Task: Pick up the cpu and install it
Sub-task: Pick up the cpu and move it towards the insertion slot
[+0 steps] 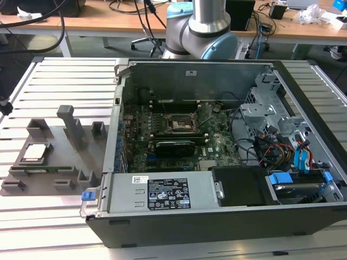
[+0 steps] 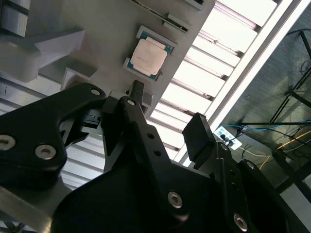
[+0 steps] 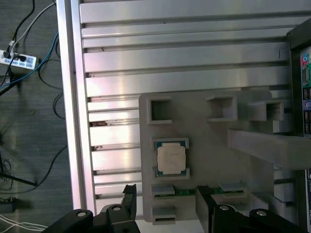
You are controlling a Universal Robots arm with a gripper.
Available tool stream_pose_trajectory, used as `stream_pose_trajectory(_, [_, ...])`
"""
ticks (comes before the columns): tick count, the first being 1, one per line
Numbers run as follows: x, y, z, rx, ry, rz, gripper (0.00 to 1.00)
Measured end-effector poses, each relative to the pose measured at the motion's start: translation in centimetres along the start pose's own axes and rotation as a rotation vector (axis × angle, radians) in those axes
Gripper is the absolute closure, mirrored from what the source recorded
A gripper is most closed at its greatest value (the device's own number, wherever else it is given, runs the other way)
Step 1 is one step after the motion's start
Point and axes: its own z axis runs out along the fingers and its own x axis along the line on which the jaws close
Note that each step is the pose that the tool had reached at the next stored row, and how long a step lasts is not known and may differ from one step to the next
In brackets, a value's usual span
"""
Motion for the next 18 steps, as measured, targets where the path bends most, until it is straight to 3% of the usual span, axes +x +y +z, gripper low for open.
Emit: stream_pose_trajectory(18, [0.03,0.02,0.91,0.0,0.0,0.0,0.4])
